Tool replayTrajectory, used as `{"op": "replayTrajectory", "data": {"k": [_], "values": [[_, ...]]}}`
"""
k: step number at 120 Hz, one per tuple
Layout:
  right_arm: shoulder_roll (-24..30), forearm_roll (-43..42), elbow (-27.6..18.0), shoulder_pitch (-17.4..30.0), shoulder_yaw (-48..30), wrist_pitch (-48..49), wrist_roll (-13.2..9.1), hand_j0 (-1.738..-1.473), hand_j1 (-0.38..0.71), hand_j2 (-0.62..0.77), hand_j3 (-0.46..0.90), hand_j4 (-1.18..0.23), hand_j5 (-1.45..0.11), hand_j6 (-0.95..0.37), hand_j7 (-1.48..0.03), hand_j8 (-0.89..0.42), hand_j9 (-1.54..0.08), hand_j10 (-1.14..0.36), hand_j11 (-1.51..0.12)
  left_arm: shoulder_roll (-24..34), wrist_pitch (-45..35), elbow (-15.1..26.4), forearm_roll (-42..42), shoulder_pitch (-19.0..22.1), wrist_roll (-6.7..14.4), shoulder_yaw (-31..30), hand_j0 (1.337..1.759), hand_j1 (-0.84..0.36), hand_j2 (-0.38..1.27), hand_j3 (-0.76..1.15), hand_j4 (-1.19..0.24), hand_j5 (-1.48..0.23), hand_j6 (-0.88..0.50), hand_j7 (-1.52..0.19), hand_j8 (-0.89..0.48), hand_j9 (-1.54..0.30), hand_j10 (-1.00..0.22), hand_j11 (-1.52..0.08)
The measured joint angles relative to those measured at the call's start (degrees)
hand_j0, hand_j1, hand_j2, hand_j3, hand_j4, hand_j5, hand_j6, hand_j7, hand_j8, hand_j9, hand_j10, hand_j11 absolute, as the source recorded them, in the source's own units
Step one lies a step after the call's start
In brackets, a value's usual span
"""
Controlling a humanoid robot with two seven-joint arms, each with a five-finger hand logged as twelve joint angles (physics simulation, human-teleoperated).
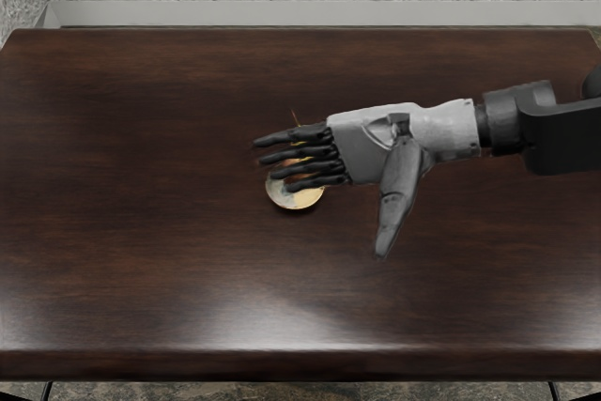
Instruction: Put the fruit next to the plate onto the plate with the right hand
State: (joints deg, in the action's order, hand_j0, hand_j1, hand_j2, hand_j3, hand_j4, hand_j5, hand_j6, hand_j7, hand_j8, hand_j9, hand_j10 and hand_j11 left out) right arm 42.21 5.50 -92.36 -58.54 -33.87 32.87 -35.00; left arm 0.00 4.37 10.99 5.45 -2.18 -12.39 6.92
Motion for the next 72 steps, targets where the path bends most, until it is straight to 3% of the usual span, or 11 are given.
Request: {"op": "replayTrajectory", "data": {"k": [29, 72], "values": [[12.7, 9.4, 2.8, 2.5, -0.2, 1.9, 0.0, -1.658, -0.35, 0.0, 0.0, 0.0, 0.0, 0.0, 0.0, 0.0, 0.0, 0.0, 0.0, 0.0, -0.1, -0.2, 0.0, 0.1, 0.0, 0.0, 1.658, 0.34, 0.0, 0.0, -0.01, -0.01, -0.01, -0.01, -0.01, -0.01, -0.01, -0.01], [21.3, 15.5, 7.8, 6.5, -0.2, 2.2, 0.0, -1.658, -0.35, 0.0, 0.0, 0.0, 0.0, 0.0, 0.0, 0.0, 0.0, 0.0, 0.0, 0.0, 0.0, -0.2, 0.0, 0.2, 0.0, 0.0, 1.658, 0.34, 0.0, 0.0, -0.01, -0.01, -0.01, -0.01, -0.01, -0.01, -0.01, -0.01]]}}
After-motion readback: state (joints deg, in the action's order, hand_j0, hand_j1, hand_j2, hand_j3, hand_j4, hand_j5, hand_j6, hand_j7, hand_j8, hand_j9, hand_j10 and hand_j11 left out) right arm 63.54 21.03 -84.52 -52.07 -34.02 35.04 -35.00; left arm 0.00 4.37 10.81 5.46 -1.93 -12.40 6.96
